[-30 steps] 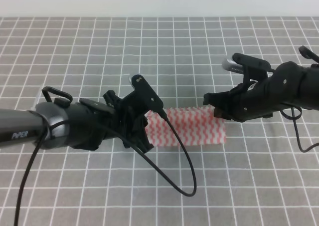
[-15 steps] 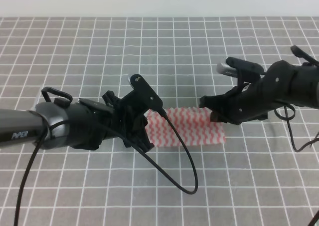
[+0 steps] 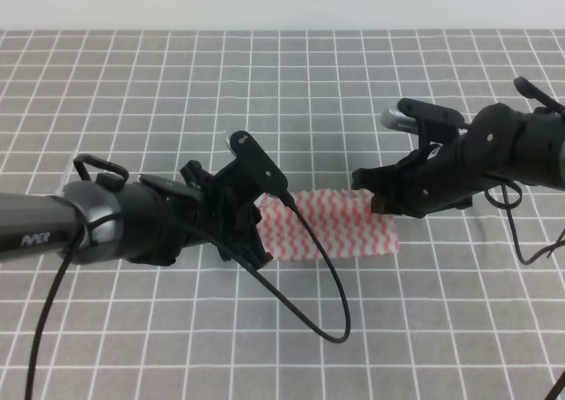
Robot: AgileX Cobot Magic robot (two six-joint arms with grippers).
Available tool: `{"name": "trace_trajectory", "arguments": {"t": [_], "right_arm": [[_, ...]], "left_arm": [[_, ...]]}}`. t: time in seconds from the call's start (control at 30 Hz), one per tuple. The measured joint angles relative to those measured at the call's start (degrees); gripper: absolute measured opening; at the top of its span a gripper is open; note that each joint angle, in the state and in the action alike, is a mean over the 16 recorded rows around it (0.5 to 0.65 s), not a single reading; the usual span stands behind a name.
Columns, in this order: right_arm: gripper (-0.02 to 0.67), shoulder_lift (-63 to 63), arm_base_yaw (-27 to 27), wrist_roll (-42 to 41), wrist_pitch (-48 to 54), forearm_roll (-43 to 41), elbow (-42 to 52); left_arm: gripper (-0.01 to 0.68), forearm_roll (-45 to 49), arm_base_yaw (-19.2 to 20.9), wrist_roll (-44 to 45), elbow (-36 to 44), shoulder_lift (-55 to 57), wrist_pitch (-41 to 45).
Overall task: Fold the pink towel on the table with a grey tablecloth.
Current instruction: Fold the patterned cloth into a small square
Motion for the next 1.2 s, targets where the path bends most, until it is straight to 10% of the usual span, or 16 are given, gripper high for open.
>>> {"name": "trace_trajectory", "arguments": {"t": [0.53, 1.2], "right_arm": [[-0.015, -0.17, -0.05, -0.16, 0.35, 0.06, 0.05], [-0.014, 0.06, -0.02, -0.15, 0.36, 0.63, 0.02]], "left_arm": [[0.329, -3.05, 0.00, -1.07, -2.65, -4.05, -8.77], [0.007, -12.00, 0.00, -3.97, -4.21, -1.69, 5.07]]}}
